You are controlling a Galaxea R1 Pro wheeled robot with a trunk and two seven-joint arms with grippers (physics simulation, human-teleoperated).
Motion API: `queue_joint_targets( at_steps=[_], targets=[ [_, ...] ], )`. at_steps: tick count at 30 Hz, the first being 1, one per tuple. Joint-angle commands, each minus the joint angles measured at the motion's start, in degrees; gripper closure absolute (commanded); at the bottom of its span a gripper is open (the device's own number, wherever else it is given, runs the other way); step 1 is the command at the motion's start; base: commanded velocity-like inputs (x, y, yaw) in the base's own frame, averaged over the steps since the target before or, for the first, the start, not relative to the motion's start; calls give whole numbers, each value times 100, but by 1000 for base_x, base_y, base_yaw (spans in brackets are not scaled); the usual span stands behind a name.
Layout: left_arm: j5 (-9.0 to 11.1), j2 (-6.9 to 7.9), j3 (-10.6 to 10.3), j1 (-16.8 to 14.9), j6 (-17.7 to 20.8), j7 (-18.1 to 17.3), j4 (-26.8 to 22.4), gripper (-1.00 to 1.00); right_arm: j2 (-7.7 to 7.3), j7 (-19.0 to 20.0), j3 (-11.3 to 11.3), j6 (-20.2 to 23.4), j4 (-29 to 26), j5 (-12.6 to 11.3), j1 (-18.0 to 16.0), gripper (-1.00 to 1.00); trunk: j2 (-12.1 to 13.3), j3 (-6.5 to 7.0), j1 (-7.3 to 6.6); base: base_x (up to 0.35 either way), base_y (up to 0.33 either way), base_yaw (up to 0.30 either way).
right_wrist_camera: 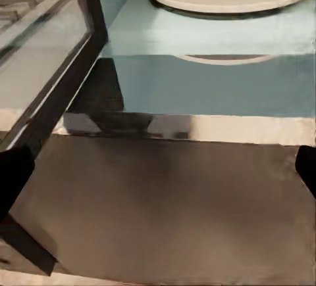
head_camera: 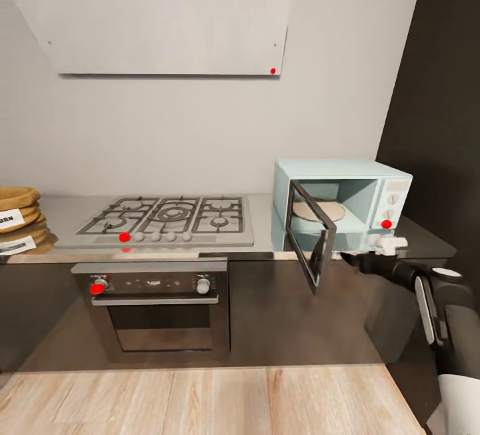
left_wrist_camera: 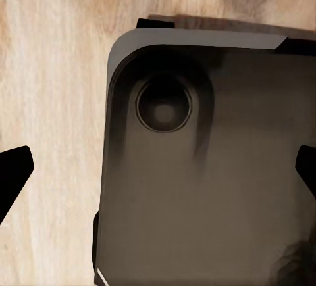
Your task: In the kitchen, take the popcorn bag from the countertop, put it into the microwave, and heat it until the popcorn is cooked so the cooked popcorn ends up inside the bag.
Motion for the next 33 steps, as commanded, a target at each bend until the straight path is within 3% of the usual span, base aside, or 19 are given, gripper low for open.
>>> queue_joint_targets(
  at_steps=[1, 6, 10, 11, 13, 17, 20, 21, 23, 24, 29, 31, 33],
  targets=[
    [55, -1, 16, -2, -13, -1, 2, -100, -21, 9, -278, 14, 5, 299, -6, -100, -3, -6, 0, 0, 2, 0],
    [62, 1, 51, -2, -15, 4, 2, -100, -33, -70, -1327, -33, 72, 1618, -5, -100, -3, -6, 0, 0, 0, 0],
    [71, 5, 55, -2, -21, 7, 2, -100, 6, -128, -1472, -30, 531, 2083, -5, -100, -3, -6, 0, 0, 0, 0],
    [71, 4, 56, -2, -22, 7, 2, -100, 4, -315, -1566, -40, 1252, 2291, -5, -100, -3, -6, 0, 0, 0, 0],
    [72, 6, 56, -2, -22, 7, 2, -100, -14, -425, -1653, -81, 1834, 2349, -5, -100, -3, -6, 0, 0, 0, 0],
    [73, 4, 56, -2, -22, 7, 2, -100, 11, -793, -1712, -961, 3678, 2450, -5, -100, -3, -6, 0, 0, 0, 0],
    [73, 7, 56, -2, -22, 7, 2, -100, -1, -1356, -1716, -1702, 5054, 2479, -5, -100, -3, -6, 0, 0, 0, 0],
    [73, 8, 56, -2, -22, 7, 4, -100, -11, -1668, -1712, -2207, 5814, 2485, -5, -100, -3, -6, 0, 0, 0, 0],
    [73, 8, 56, -2, -21, 7, 6, -100, -16, -2005, -1694, -2593, 6597, 2505, -5, -100, -3, -6, 0, 0, 0, 0],
    [73, 8, 56, -2, -21, 7, 6, -100, -12, -2102, -1683, -2663, 6821, 2531, -5, -100, -3, -6, 0, 0, 0, 0],
    [73, 8, 56, -2, -20, 7, 10, -100, 75, -2332, -1663, -2786, 7960, 3131, 126, -100, -3, -6, 0, 0, 0, 0],
    [73, 8, 56, -2, -21, 7, 10, -100, 124, -2363, -1664, -2824, 8049, 3256, 502, -100, -3, -6, 0, 0, 0, 0],
    [73, 8, 56, -2, -17, 7, 10, -100, 362, -2402, -1664, -3236, 8094, 3336, 1176, -100, -3, -6, 0, 0, 0, 0]
  ],
)
